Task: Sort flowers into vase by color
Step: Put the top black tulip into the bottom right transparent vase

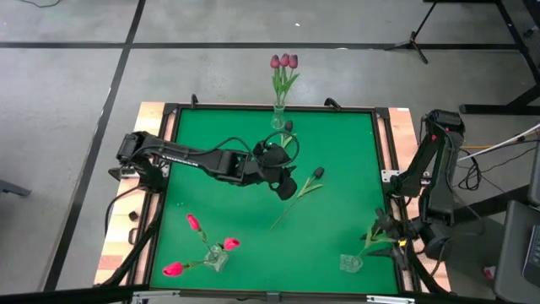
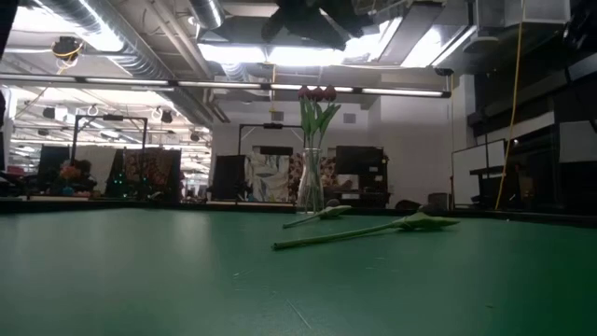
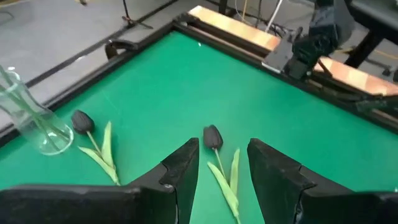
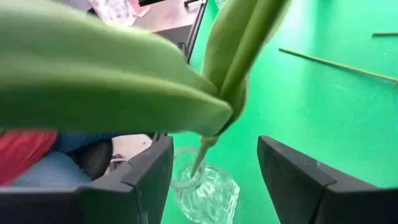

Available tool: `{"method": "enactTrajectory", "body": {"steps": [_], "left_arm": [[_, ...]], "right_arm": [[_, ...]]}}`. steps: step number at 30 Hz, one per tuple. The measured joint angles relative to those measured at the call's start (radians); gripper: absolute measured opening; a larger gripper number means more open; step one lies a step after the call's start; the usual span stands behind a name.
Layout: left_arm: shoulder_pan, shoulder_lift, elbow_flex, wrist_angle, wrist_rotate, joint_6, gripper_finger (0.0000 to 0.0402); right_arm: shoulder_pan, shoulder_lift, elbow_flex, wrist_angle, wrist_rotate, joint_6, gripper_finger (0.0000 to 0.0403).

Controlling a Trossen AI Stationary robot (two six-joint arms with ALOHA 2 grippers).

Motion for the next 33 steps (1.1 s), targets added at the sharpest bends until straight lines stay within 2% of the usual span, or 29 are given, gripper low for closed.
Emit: {"method": "enactTrajectory", "body": {"steps": [5,13,16,21,33], "left_arm": [[-0.001,0.034,0.0,0.007,0.012,0.0,0.0135],[0.02,0.065,0.0,0.008,0.041,-0.022,0.0135],[0.036,0.082,0.0,-0.004,0.029,-0.025,0.0135],[0.067,0.115,0.0,-0.017,-0.053,-0.061,0.0135],[0.172,0.312,0.0,0.006,-0.052,-0.219,0.0135]], "right_arm": [[0.0,-0.091,0.001,-0.081,-0.092,0.032,0.0234],[0.0,-0.178,0.001,-0.284,-0.197,0.215,0.0234],[0.0,-0.194,0.001,-0.307,-0.2,0.236,0.0234],[0.0,-0.205,0.001,-0.33,-0.2,0.237,0.0234],[0.0,-0.209,0.0,-0.387,-0.144,0.271,0.0234]]}}
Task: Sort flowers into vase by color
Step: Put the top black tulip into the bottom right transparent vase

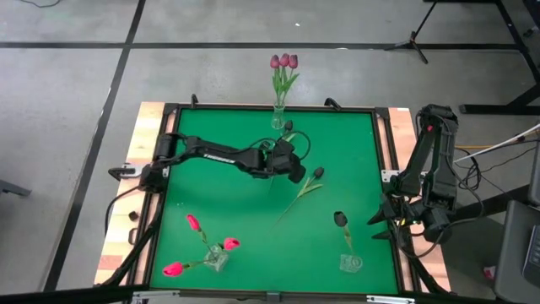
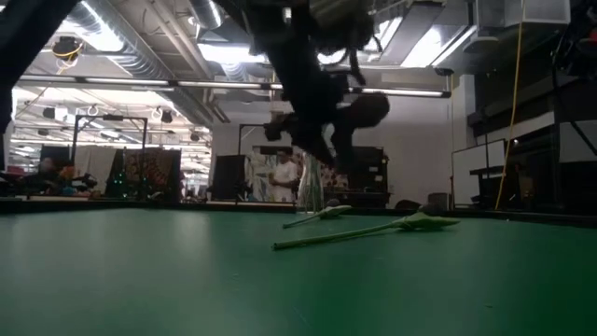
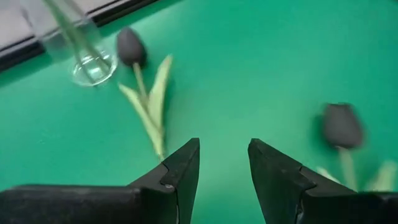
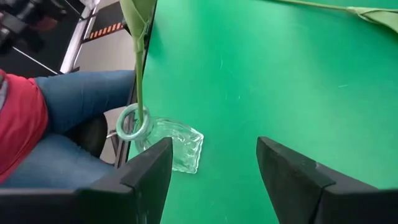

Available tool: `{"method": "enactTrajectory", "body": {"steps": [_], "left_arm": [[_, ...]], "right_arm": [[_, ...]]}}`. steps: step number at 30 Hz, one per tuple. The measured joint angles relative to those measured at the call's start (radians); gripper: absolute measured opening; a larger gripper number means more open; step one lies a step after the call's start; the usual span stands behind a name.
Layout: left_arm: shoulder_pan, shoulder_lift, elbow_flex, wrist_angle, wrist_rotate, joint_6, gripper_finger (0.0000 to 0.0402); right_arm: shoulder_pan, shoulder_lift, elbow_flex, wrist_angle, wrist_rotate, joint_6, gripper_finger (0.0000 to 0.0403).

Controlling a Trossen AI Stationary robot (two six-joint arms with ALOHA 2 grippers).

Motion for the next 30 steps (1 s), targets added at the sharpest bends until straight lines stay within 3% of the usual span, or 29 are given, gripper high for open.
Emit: {"method": "enactTrajectory", "body": {"steps": [9,30], "left_arm": [[0.065,0.048,-0.004,-0.09,0.116,-0.128,0.0135],[0.06,0.049,-0.174,0.095,0.12,-0.151,0.0135]], "right_arm": [[0.0,0.0,0.0,-0.002,0.009,0.018,0.0234],[0.0,0.0,0.0,-0.008,0.06,0.014,0.0234]]}}
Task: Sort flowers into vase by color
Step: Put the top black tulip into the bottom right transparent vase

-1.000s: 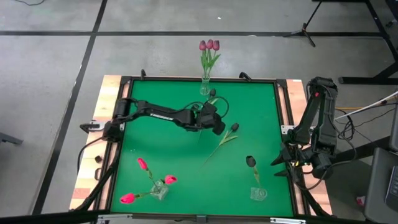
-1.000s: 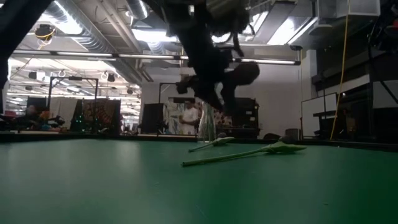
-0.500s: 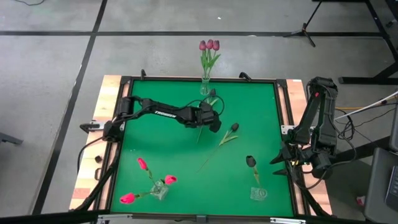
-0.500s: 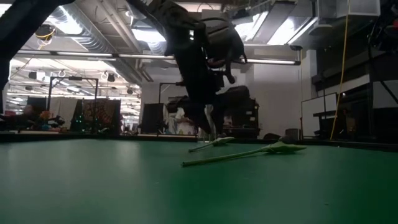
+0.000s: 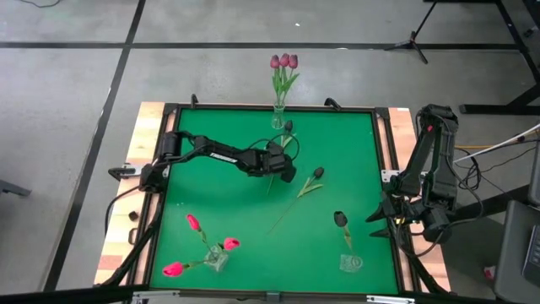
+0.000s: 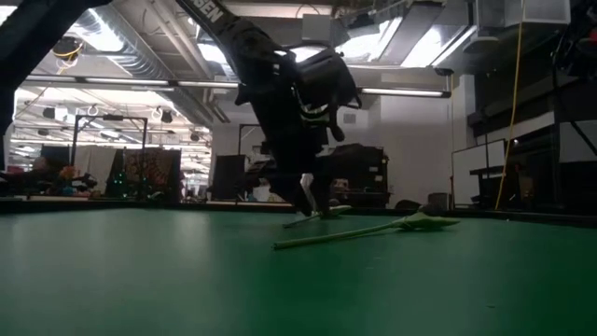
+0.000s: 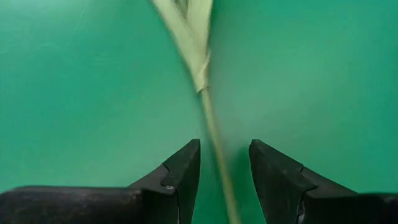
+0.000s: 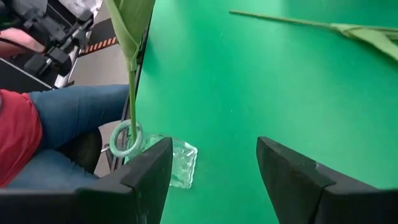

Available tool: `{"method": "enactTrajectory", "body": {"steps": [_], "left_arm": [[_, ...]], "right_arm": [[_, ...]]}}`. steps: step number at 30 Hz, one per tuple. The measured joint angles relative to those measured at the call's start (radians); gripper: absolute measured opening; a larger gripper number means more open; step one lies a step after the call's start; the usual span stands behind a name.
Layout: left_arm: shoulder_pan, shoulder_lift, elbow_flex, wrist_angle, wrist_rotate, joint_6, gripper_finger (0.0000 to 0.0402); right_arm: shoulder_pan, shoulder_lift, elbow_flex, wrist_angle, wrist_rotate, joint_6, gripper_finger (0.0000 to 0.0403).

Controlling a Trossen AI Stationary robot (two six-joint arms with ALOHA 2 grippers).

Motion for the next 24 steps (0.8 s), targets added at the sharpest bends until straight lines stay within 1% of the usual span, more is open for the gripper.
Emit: {"method": "enactTrajectory", "body": {"steps": [4,7,13,21,24], "left_arm": [[-0.002,0.0,-0.004,0.013,0.0,-0.003,0.0134],[-0.002,0.01,-0.004,0.021,-0.001,-0.005,0.0122],[-0.003,0.053,0.0,0.037,-0.007,-0.02,0.0078],[-0.021,0.055,0.0,0.041,-0.031,-0.019,0.001],[-0.024,0.055,-0.001,0.04,-0.027,-0.02,0.0007]], "right_arm": [[0.0,0.0,0.0,0.001,0.026,0.002,0.0234],[0.0,0.0,0.0,0.007,0.026,0.002,0.0234],[0.0,0.0,0.0,0.013,0.028,0.003,0.0234],[0.0,0.0,0.0,0.014,0.028,0.003,0.0234],[0.0,0.0,0.0,0.014,0.028,0.003,0.0234]]}}
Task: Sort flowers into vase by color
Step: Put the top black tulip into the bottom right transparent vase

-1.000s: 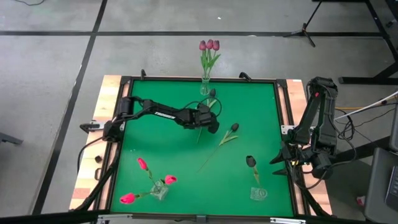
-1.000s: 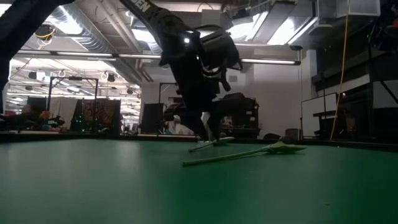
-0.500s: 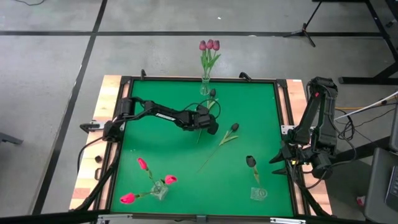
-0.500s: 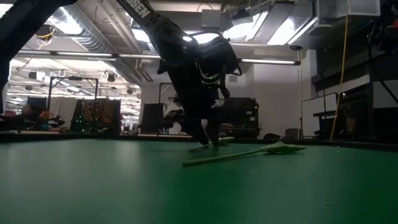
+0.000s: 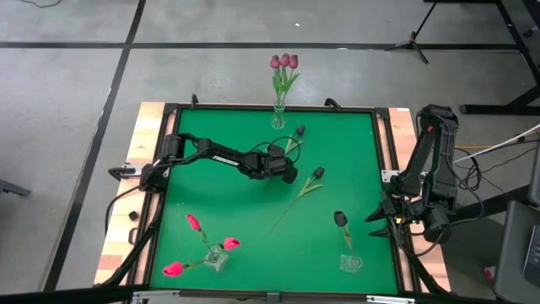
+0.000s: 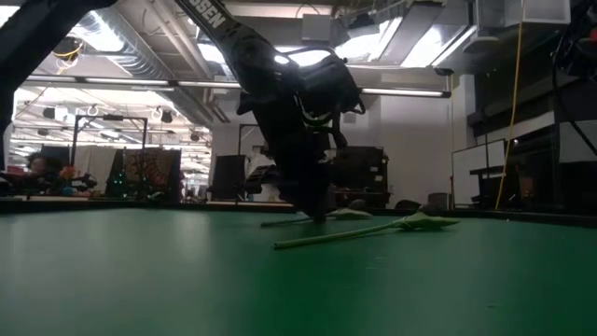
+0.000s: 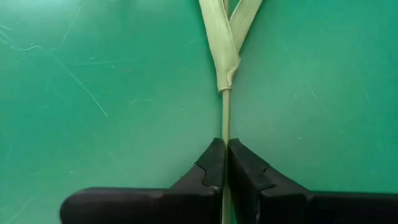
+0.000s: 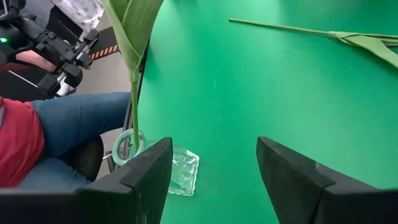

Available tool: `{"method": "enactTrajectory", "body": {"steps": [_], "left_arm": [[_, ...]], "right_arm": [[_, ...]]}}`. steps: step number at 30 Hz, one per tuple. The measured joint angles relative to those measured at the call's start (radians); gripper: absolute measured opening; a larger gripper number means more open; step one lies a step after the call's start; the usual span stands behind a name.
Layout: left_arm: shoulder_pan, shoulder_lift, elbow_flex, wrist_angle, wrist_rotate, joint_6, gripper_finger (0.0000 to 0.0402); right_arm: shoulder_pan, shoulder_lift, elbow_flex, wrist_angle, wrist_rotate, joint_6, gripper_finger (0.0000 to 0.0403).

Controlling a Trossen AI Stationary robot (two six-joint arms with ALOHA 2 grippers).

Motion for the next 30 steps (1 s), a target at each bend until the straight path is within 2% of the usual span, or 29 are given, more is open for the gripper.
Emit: {"method": "enactTrajectory", "body": {"steps": [17,30], "left_arm": [[-0.018,-0.045,-0.006,0.004,0.049,0.022,0.0002],[-0.017,-0.05,-0.005,0.015,0.012,0.043,0.0001]], "right_arm": [[0.0,0.0,0.0,-0.001,0.027,0.0,0.0234],[0.0,0.0,0.0,-0.024,0.05,-0.003,0.0234]]}}
